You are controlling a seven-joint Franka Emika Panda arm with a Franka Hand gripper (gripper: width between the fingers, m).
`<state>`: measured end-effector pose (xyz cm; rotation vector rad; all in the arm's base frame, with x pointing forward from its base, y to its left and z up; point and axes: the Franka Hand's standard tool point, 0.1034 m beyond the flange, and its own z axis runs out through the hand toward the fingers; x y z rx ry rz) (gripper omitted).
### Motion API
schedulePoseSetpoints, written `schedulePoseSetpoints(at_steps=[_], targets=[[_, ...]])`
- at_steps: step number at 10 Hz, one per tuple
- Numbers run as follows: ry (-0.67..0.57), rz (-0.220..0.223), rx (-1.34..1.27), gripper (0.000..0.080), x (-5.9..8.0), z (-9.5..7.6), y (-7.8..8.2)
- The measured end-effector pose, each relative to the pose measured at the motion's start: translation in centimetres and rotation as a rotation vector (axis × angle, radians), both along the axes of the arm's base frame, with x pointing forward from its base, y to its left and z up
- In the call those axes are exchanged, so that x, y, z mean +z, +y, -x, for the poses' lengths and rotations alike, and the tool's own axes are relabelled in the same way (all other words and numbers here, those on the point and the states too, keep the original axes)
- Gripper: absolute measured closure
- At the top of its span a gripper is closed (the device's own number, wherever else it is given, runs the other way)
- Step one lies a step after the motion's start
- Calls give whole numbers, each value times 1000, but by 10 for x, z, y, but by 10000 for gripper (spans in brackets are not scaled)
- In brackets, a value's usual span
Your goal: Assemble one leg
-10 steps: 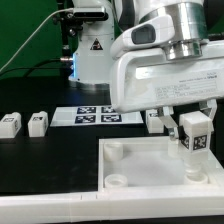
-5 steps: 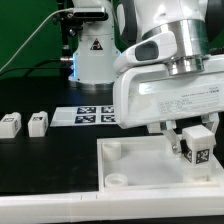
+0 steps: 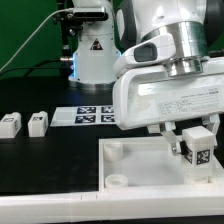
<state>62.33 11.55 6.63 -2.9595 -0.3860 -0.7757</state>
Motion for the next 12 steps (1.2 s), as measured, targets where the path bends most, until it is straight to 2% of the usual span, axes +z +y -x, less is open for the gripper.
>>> schedulePoseSetpoints(at_steps=[2,5,10,11,12], targets=[[0,0,0,180,0,0,0],[0,0,0,151,0,0,0],[1,0,0,150,1,0,0],[40,6,3,150,9,1,0],[87,15,11,150,28,1,2]])
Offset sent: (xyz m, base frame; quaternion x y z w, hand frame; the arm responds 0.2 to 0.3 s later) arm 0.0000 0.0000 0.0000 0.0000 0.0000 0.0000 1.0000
